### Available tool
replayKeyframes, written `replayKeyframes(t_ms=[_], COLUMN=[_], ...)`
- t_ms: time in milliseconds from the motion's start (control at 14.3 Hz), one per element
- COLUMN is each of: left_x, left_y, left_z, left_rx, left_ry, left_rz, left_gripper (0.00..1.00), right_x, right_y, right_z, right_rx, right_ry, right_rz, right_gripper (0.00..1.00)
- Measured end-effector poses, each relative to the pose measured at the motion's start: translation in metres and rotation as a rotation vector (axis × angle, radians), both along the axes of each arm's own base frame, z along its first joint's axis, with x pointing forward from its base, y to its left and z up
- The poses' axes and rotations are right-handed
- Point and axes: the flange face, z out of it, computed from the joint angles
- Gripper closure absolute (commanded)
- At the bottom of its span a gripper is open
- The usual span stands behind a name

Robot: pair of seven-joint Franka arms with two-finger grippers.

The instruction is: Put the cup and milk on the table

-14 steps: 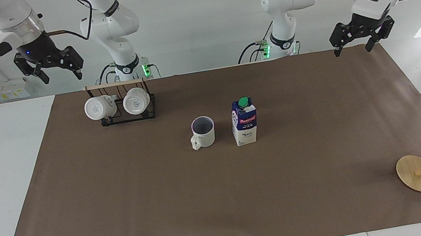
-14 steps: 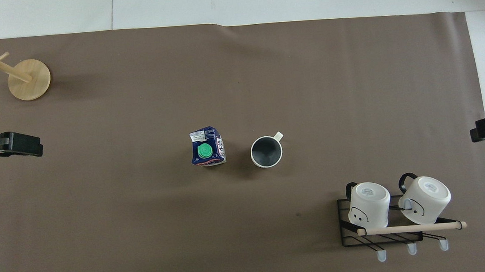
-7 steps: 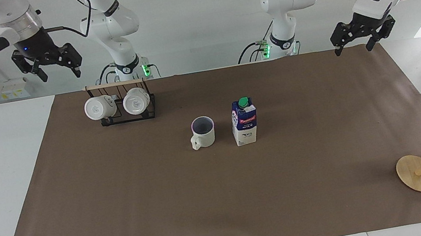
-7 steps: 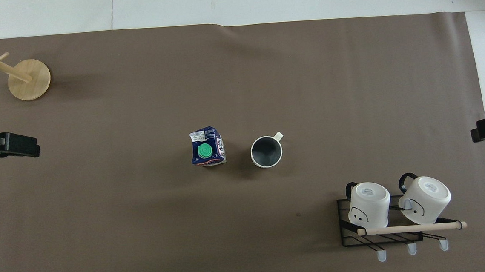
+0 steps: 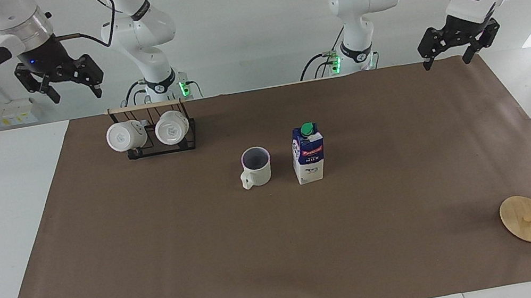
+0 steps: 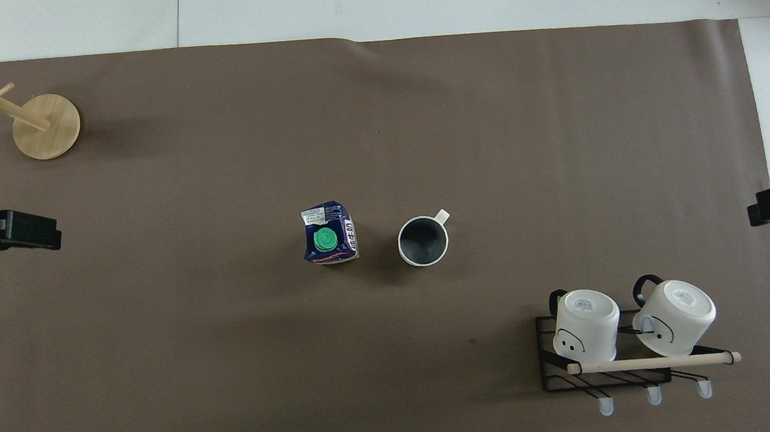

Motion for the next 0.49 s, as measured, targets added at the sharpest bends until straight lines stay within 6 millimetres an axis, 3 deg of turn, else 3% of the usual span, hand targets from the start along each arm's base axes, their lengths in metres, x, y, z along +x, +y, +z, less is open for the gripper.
replayKeyframes(t_ms=[488], left_x=[-0.0056], left_y=[-0.0075], left_z=[0.0049], left_rx=[0.000], left_ry=[0.001], left_rz=[-0.017], left_gripper=[0.00], right_x=[0.0000], right_y=[0.0000], right_z=[0.0000], right_rx=[0.000], right_ry=[0.000], right_rz=[0.000], right_gripper=[0.00])
